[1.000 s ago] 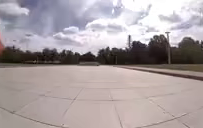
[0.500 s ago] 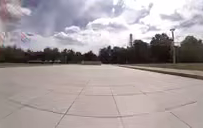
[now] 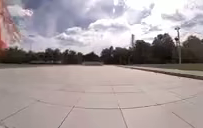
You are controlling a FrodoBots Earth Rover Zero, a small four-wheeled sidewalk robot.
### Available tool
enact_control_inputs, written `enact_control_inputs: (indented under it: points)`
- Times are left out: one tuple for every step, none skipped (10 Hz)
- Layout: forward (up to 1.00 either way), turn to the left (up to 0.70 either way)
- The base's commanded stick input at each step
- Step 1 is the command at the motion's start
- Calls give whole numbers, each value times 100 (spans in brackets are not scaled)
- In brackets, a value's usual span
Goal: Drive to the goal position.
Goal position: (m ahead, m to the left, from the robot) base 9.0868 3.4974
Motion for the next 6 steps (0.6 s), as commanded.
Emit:
enact_control_inputs:
  points:
    - [100, 0]
    - [100, 0]
    - [100, 0]
    - [100, 0]
    - [100, 0]
    - [100, 0]
